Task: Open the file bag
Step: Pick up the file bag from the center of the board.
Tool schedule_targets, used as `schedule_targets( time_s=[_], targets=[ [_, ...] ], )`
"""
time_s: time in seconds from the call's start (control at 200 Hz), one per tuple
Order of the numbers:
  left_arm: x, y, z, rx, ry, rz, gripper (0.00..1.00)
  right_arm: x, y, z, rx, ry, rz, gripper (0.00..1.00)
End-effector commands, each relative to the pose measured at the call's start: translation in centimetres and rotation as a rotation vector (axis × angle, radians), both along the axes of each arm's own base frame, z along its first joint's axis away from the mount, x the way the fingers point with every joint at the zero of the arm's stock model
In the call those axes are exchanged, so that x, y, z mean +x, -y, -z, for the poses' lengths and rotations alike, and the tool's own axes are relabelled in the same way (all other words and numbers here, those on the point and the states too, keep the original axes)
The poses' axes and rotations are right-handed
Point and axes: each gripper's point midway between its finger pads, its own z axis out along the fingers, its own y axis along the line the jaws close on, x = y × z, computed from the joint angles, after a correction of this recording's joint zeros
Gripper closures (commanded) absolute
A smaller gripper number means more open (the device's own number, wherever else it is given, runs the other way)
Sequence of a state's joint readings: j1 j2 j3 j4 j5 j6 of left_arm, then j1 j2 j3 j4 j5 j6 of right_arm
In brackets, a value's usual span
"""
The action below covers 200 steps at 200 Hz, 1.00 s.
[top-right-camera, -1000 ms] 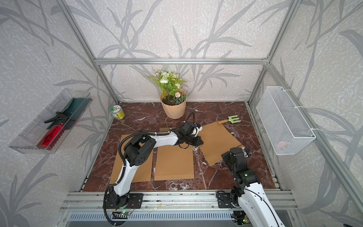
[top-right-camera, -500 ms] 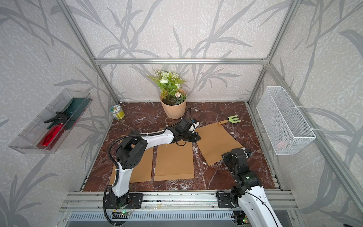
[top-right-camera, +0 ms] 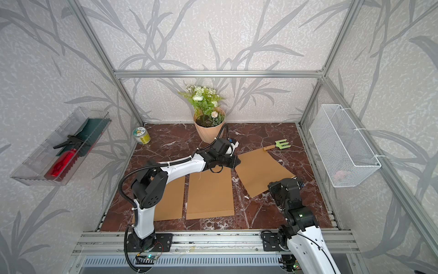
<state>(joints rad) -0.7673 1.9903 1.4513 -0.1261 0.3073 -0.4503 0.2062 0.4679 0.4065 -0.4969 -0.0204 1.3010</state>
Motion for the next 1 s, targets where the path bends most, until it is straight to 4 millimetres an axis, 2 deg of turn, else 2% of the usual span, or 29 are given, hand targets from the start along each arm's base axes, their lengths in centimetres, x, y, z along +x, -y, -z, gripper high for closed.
schedule_targets(
  time_s=[0.0,0.395,0.71,0.995],
  targets=[
    [0.6,-0.3,-3.5,-0.022,0.062,-0.015,0.82,-0.1,-0.4,-1.8,0.009,0.019,-0.025,1.00],
    [0.5,-0.6,-5.0,-0.034,0.092,-0.022,0.82,-0.6,0.2,-3.9,-0.019,0.057,-0.015,1.00],
    [0.6,-0.6,-6.1,-0.050,0.110,-0.022,0.82,-1.1,1.2,-7.0,-0.102,0.105,-0.011,1.00],
    [0.8,-0.6,-7.7,-0.065,0.129,-0.018,0.81,0.4,0.6,-10.0,-0.219,0.164,-0.113,1.00]
  ],
)
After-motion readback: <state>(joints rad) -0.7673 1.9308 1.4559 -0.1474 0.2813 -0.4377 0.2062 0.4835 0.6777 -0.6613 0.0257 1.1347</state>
